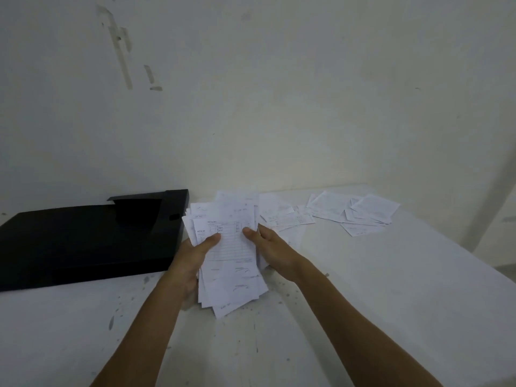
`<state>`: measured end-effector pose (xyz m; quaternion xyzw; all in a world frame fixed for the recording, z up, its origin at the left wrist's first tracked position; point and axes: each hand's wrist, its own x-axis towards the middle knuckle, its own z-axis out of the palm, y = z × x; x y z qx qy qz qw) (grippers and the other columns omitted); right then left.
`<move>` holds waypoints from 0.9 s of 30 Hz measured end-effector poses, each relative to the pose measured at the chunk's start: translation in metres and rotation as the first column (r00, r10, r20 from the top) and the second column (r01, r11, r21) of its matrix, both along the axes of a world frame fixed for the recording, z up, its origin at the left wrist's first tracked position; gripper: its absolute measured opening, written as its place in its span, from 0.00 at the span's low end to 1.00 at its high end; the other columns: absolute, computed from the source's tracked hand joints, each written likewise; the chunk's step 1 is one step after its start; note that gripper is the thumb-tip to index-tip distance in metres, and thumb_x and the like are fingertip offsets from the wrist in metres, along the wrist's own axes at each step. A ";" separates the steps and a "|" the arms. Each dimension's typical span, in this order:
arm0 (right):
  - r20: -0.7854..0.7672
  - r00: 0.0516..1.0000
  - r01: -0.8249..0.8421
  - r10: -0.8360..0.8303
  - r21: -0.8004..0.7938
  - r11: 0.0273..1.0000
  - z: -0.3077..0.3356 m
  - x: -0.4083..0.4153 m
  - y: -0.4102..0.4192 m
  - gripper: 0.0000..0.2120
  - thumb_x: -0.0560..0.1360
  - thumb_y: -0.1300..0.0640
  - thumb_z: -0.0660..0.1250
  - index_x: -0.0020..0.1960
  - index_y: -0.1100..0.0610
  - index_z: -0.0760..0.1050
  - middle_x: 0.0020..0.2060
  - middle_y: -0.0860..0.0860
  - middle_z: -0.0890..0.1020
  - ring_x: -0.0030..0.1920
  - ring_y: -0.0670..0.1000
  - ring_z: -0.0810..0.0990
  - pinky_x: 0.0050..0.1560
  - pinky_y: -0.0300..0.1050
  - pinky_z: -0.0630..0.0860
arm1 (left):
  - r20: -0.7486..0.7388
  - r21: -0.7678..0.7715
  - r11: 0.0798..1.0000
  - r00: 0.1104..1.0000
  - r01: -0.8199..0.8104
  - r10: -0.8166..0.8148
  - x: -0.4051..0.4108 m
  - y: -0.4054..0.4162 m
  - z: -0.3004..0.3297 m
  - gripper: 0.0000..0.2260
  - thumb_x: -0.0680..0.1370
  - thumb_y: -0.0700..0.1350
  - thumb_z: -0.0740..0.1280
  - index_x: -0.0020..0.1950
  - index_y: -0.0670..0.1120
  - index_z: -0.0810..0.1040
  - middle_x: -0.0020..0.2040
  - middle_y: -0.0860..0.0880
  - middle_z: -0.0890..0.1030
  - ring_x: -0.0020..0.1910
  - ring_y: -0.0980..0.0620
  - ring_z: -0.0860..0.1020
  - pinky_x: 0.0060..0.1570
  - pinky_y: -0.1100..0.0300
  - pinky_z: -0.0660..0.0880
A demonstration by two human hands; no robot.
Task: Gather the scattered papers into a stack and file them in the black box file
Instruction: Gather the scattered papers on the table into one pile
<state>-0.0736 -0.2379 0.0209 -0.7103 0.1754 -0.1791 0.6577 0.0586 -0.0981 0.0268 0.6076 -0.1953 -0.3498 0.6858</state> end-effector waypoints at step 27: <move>-0.457 0.682 -0.061 -0.571 -0.814 0.578 -0.016 0.046 -0.137 0.55 0.62 0.17 0.58 0.78 0.51 0.61 0.73 0.56 0.71 0.72 0.61 0.68 0.70 0.62 0.61 | 0.243 0.145 0.973 0.959 -0.183 0.144 0.039 -0.041 -0.023 0.14 0.79 0.41 0.68 0.65 0.43 0.78 0.56 0.46 0.82 0.46 0.54 0.80 0.43 0.61 0.76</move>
